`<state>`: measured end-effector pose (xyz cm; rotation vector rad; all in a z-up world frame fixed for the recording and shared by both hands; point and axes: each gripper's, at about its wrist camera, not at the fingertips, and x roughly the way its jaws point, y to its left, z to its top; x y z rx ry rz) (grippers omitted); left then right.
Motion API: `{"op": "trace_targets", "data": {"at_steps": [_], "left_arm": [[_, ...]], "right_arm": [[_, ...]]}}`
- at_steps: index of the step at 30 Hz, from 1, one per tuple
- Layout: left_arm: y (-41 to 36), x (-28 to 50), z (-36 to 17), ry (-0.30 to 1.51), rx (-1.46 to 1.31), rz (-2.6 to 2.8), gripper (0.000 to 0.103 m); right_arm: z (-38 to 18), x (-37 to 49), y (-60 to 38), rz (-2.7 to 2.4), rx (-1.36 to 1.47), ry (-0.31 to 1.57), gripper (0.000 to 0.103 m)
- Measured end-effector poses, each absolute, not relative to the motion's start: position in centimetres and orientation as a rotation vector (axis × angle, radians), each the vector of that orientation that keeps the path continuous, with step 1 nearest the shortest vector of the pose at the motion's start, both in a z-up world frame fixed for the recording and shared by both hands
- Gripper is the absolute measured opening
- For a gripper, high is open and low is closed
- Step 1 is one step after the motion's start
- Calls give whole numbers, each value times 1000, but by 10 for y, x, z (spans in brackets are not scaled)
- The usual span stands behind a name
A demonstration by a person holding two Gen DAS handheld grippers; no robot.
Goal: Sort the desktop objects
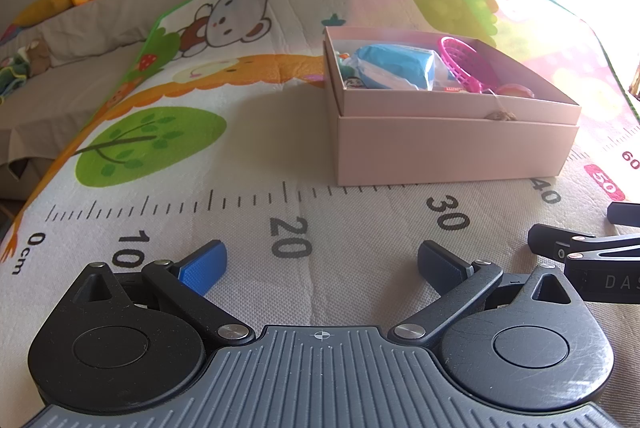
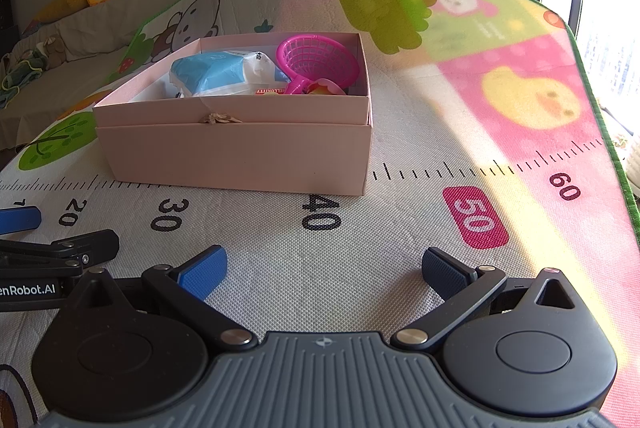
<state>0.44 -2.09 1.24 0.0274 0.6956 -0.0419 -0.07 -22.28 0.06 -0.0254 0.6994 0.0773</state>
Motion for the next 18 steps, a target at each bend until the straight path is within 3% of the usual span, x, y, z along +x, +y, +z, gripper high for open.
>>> {"op": "trace_targets", "data": {"at_steps": [18], "left_arm": [[-21, 4, 12, 697, 24, -44, 103]], "right_arm": [[1, -1, -223, 77, -25, 699, 103]]}}
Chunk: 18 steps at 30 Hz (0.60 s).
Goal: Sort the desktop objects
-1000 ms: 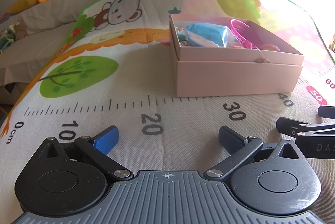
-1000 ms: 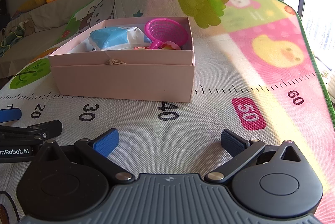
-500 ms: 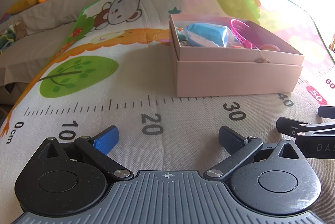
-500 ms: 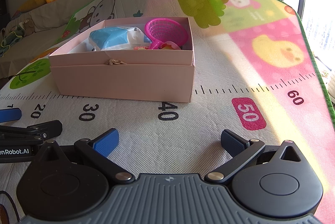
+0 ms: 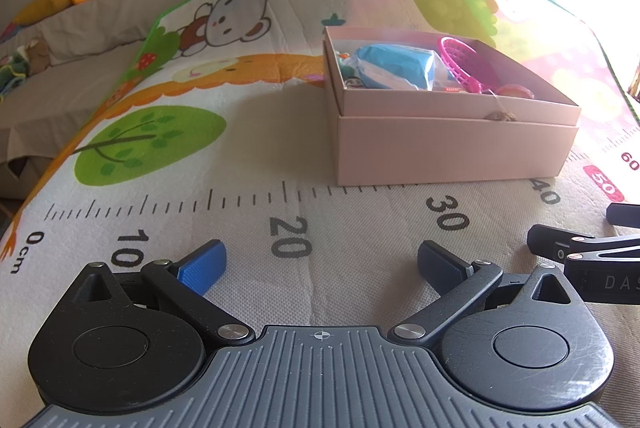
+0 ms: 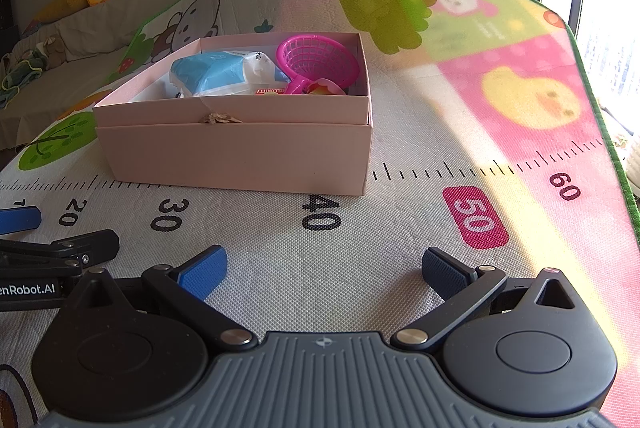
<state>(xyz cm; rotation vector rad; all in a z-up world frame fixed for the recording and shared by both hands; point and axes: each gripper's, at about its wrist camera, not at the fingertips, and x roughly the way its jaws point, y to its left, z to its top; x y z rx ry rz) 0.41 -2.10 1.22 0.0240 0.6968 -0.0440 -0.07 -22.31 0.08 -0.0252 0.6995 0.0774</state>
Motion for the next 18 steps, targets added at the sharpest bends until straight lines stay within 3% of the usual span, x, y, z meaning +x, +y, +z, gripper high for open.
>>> {"op": "trace_targets", "data": {"at_steps": [18], "left_arm": [[-18, 5, 13, 703, 26, -60, 103]], "right_arm": [[1, -1, -223, 77, -25, 699, 103]]}}
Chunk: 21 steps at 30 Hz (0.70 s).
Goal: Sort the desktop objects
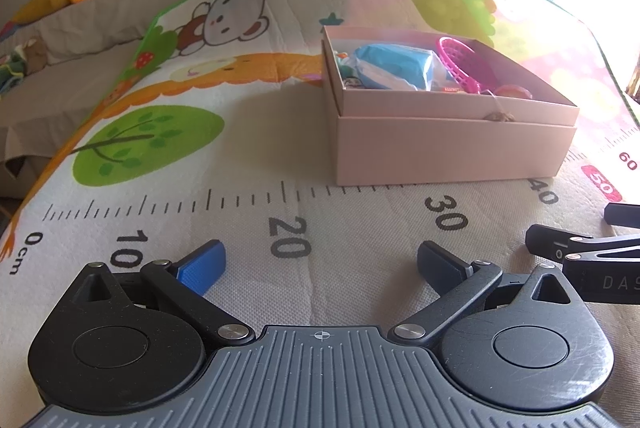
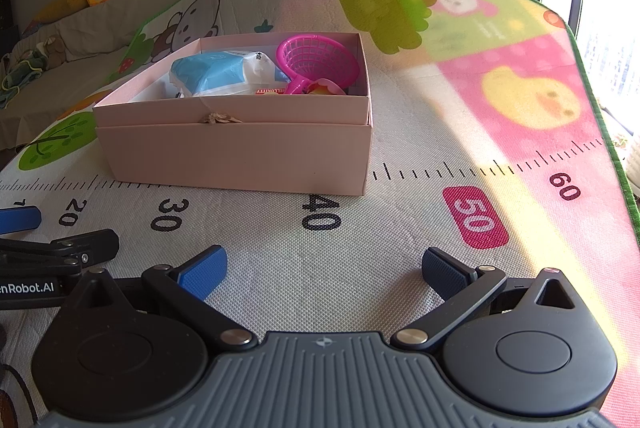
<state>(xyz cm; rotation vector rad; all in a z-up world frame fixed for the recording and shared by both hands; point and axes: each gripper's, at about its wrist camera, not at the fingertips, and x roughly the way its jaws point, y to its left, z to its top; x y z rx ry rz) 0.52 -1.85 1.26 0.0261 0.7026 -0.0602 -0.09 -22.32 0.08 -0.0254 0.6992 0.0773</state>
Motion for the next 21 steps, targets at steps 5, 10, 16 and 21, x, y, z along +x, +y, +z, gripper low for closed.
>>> {"op": "trace_targets", "data": {"at_steps": [5, 10, 16, 21], "left_arm": [[-17, 3, 15, 733, 25, -74, 103], [-16, 1, 15, 735, 28, -86, 103], [-16, 1, 15, 736, 28, -86, 103], [-16, 0, 15, 737, 28, -84, 103]], "right_arm": [[1, -1, -223, 77, -25, 699, 103], [1, -1, -223, 77, -25, 699, 103], [1, -1, -223, 77, -25, 699, 103], [1, -1, -223, 77, -25, 699, 103]]}}
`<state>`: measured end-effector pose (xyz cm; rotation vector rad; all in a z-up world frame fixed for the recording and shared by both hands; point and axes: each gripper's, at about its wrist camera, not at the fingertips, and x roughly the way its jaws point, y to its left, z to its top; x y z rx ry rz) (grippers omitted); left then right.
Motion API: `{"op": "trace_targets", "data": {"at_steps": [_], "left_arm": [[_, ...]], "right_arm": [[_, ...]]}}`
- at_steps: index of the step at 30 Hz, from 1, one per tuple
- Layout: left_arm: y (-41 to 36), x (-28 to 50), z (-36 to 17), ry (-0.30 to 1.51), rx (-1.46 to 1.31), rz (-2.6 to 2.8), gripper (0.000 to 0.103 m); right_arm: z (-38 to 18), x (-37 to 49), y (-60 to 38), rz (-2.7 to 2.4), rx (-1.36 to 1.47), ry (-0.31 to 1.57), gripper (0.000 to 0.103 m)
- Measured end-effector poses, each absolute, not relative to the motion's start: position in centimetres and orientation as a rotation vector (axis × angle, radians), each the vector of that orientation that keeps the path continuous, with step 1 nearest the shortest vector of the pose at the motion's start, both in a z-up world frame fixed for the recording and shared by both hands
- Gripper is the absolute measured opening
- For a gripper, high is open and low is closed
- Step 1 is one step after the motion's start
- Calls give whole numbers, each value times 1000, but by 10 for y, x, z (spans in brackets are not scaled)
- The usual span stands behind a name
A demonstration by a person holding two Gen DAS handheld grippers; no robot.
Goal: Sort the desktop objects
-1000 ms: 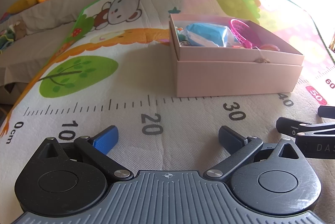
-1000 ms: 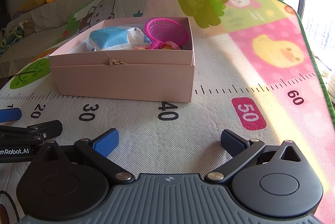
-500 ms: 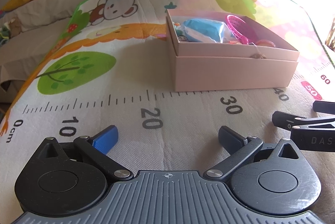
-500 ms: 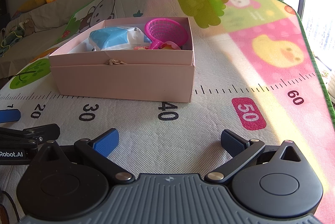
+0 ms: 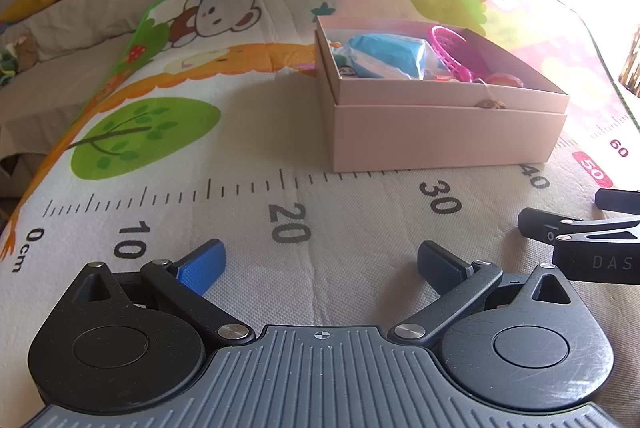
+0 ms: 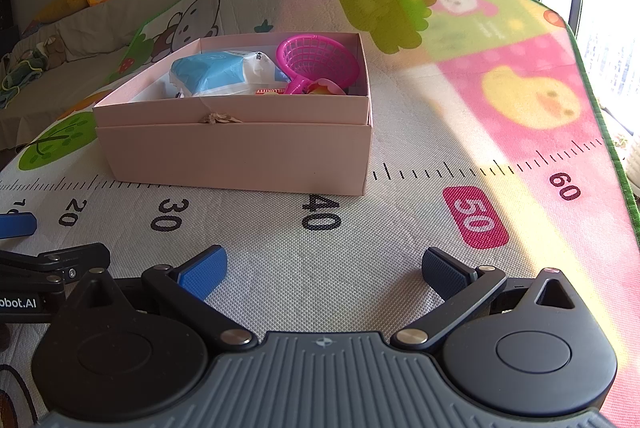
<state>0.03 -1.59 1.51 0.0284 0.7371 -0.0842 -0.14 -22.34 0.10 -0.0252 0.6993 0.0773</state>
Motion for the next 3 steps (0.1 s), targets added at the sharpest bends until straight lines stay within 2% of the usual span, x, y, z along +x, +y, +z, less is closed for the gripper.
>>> {"op": "trace_targets", "data": {"at_steps": [3], "left_arm": [[-16, 0, 15, 739, 29, -85, 103]], "right_arm": [[1, -2, -223, 77, -25, 699, 103]]}}
